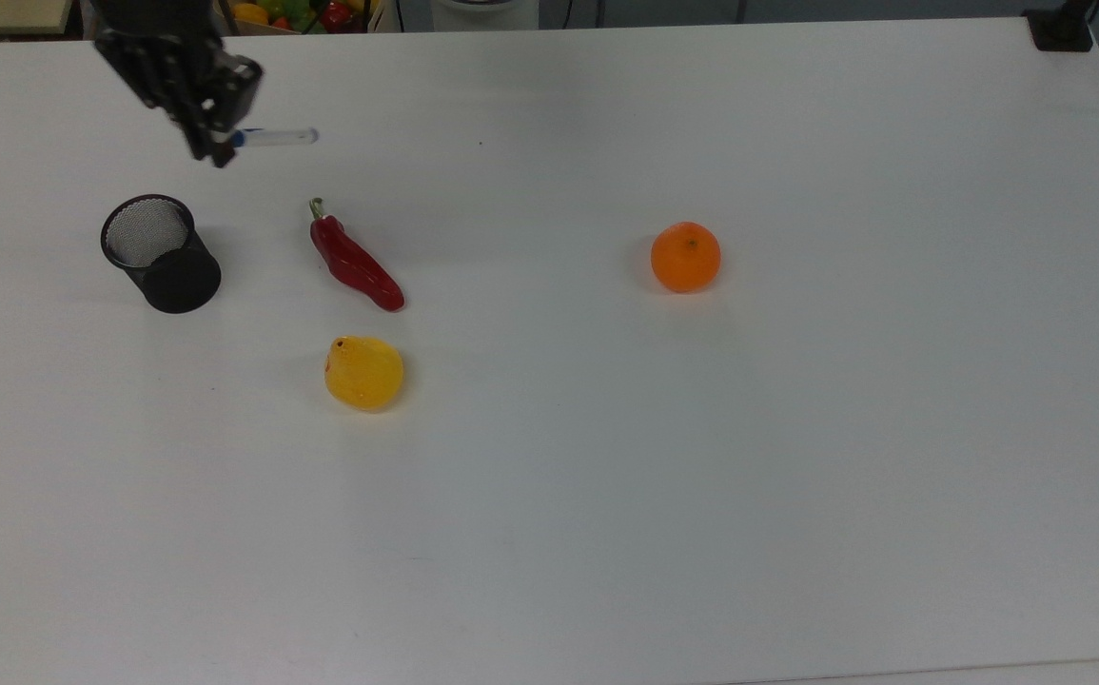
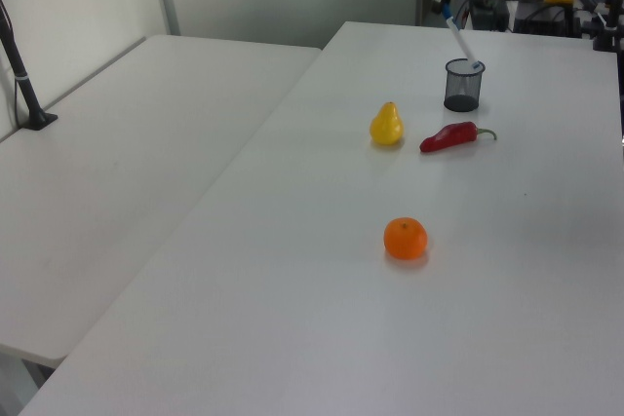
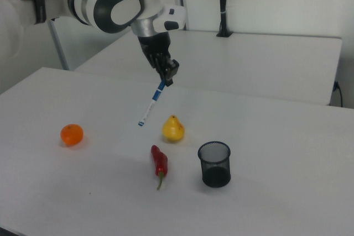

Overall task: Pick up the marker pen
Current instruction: 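Carry the marker over the table beside the red chili pepper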

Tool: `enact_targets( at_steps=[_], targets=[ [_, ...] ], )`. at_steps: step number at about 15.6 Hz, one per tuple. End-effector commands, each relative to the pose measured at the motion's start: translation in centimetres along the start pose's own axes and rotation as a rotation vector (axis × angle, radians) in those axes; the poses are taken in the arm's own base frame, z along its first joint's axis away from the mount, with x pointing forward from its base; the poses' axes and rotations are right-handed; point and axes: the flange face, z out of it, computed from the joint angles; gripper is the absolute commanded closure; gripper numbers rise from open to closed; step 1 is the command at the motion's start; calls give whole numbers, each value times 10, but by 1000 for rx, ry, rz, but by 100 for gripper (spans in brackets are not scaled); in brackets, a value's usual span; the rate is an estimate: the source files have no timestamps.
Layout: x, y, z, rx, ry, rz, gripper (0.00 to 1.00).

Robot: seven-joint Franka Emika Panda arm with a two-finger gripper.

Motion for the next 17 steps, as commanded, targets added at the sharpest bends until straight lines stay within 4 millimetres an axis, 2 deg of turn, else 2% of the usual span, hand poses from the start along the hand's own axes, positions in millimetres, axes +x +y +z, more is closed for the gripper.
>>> enact_targets(
  at_steps=[1,3,10,13,17],
  targets=[
    [-22,-45,13,10,-105,-35,92],
    [-32,-76,35,-2,-153,-83,91],
    [-61,-148,114,-68,-267,-231,89],
    [-73,-167,148,-95,-313,-274,89],
    [-88,-189,204,-165,-364,-311,87]
  ],
)
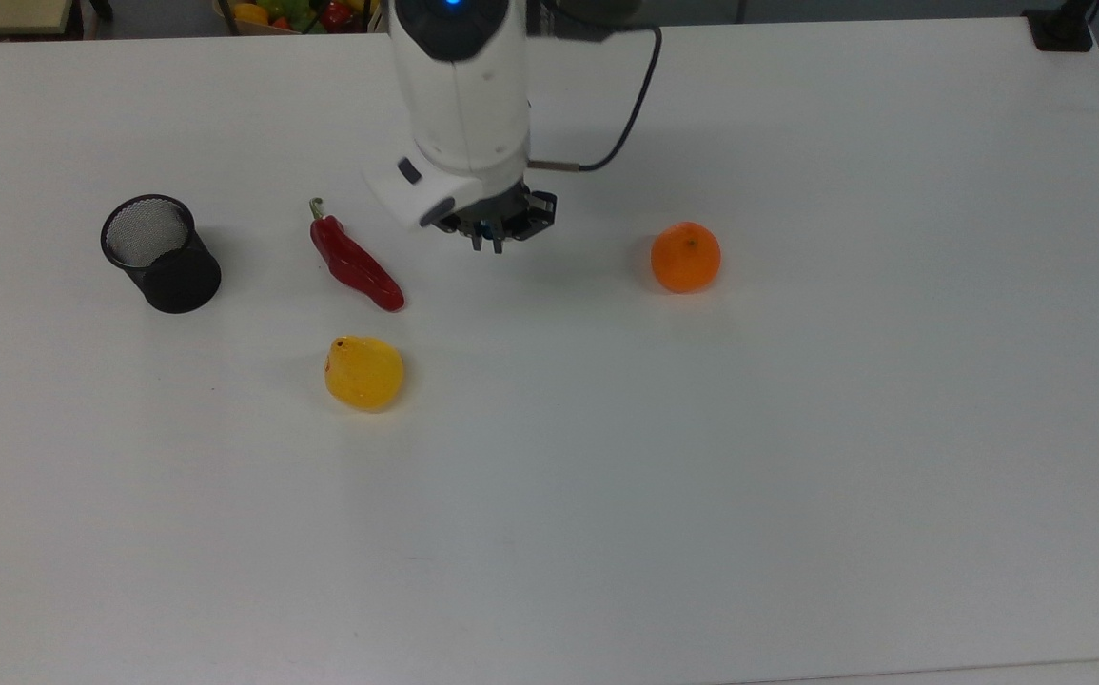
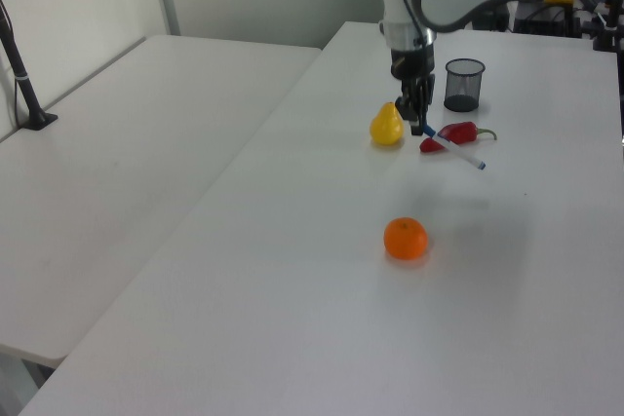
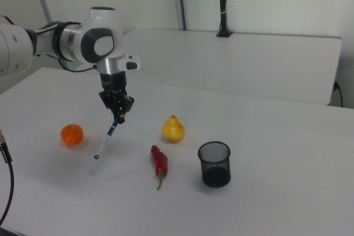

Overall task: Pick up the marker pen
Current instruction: 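Carry the marker over the table beside the red chili pepper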

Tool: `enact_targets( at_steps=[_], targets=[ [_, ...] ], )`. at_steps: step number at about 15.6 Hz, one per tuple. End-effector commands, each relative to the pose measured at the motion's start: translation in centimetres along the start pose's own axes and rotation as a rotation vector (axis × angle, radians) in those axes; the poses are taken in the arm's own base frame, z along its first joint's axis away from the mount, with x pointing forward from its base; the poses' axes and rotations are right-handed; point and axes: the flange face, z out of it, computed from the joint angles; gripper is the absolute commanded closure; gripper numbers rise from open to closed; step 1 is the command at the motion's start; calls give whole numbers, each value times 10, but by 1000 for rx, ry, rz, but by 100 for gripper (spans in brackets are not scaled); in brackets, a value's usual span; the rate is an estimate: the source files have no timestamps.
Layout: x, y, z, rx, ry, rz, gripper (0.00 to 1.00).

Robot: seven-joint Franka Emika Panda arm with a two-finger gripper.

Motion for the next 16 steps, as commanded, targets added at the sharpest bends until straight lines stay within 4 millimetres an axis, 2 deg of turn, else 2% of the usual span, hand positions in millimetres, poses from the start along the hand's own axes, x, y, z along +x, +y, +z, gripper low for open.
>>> enact_targets(
  at_steps=[1,4,8,9,12,15,16],
  targets=[
    [7,-21,43,-71,-49,7,87],
    [13,-33,68,-104,-53,6,86],
    [17,-39,79,-103,-33,8,82],
    [18,-39,81,-103,-33,7,77],
    [19,-40,84,-106,-26,4,44],
    [20,-39,81,-106,-15,4,0],
    [19,-37,75,-104,-10,6,0]
  ],
)
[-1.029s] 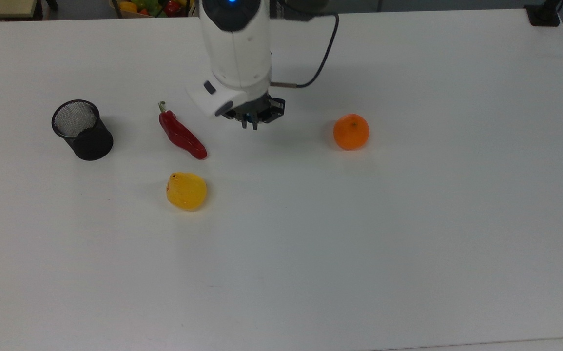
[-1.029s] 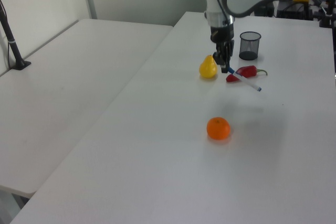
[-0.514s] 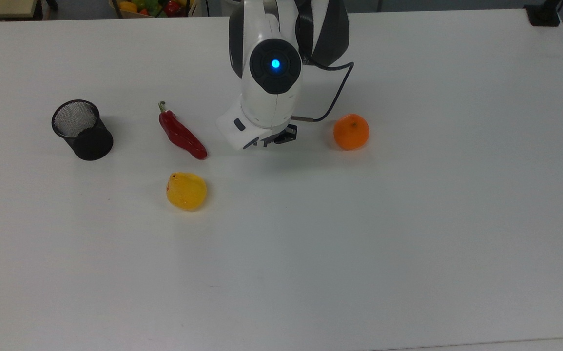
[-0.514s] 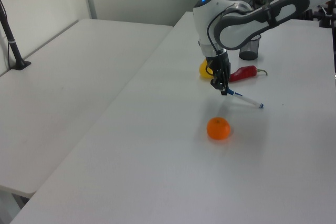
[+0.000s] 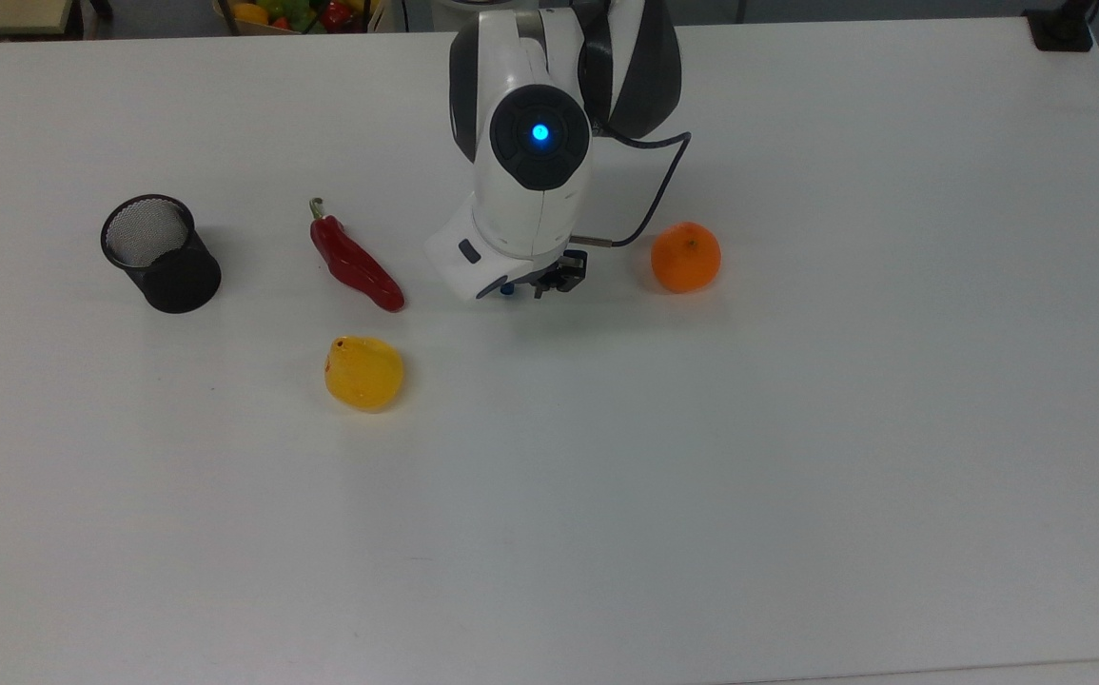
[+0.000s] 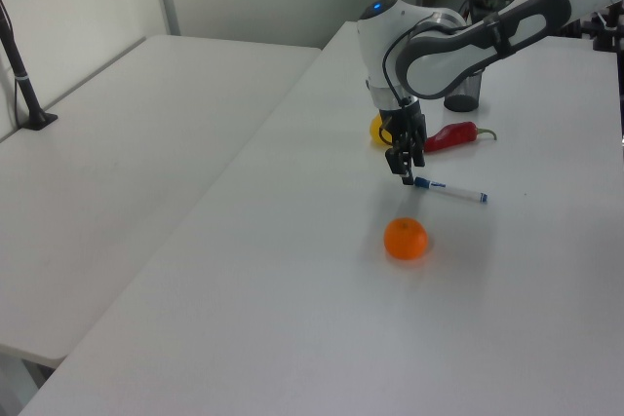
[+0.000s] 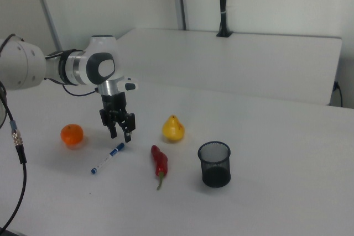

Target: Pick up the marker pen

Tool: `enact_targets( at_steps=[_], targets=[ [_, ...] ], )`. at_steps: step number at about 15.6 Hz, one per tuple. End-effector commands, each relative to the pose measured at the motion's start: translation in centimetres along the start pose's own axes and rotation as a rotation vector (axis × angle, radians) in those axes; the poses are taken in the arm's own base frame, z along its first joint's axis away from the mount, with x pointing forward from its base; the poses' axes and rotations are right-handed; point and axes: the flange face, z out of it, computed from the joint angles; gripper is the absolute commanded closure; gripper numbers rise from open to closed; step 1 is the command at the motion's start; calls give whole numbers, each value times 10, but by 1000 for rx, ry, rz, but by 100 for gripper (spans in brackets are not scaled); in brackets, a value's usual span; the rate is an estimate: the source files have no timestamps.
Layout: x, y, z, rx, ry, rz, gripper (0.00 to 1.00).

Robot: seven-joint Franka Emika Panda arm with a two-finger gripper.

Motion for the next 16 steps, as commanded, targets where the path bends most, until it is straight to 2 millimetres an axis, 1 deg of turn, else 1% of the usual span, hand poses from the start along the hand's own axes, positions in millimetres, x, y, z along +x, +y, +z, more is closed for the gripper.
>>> enact_targets(
  at_steps=[1,2,3,6,9,10,12,16],
  targets=[
    [-2,3,-20,-6,41,12,0],
    [-4,8,-30,-1,53,13,0],
    [-6,19,-40,8,66,26,0],
    [-20,44,-74,28,100,59,0],
    [-38,70,-104,50,119,93,0],
    [-44,75,-115,59,125,98,0],
    [-57,90,-131,71,126,113,0],
    [-81,112,-149,92,133,128,0]
  ],
)
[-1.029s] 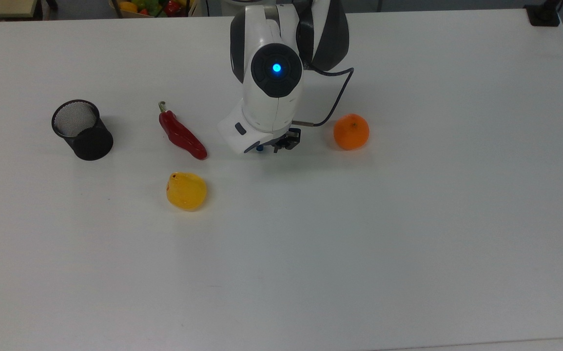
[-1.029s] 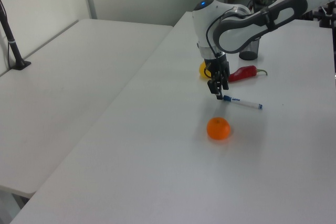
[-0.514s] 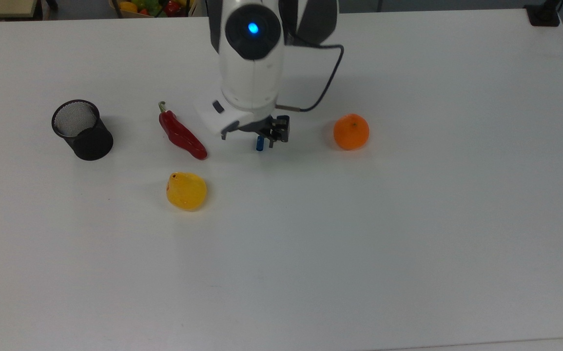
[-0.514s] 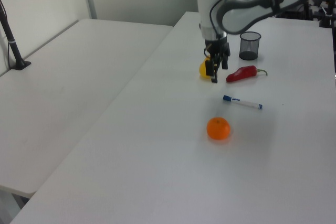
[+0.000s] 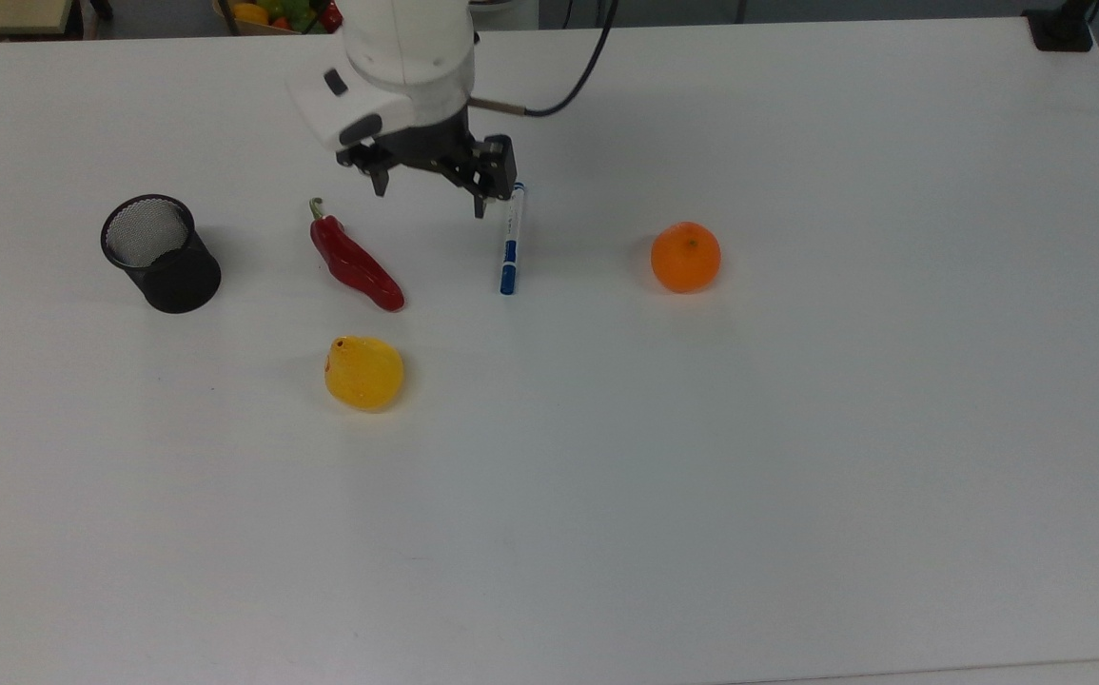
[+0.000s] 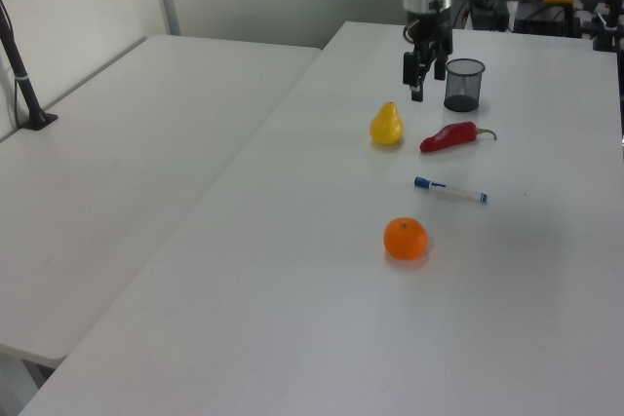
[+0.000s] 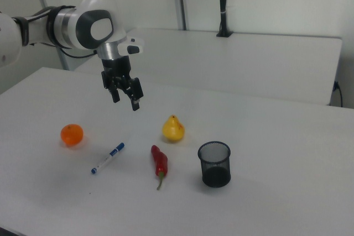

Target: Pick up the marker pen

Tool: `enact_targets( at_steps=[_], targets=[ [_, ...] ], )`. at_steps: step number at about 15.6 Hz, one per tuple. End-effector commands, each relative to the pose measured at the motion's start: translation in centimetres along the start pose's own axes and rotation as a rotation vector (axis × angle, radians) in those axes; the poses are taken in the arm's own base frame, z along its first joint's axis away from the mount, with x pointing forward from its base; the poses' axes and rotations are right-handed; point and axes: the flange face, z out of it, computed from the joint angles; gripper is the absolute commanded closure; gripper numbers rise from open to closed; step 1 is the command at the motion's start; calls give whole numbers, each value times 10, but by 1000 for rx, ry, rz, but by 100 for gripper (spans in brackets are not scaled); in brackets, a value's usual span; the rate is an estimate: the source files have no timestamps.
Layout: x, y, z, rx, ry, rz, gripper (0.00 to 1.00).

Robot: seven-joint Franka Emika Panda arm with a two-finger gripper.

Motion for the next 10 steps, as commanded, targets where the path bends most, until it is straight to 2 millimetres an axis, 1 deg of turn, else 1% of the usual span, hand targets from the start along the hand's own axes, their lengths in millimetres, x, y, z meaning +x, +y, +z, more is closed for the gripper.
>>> enact_targets(
  at_steps=[1,4,7,10],
  targets=[
    [-33,19,-20,17,1,7,0],
    [-52,28,-34,23,10,12,0],
    [-69,32,-43,13,-28,11,0],
    [-76,34,-49,7,-56,11,0]
  ],
)
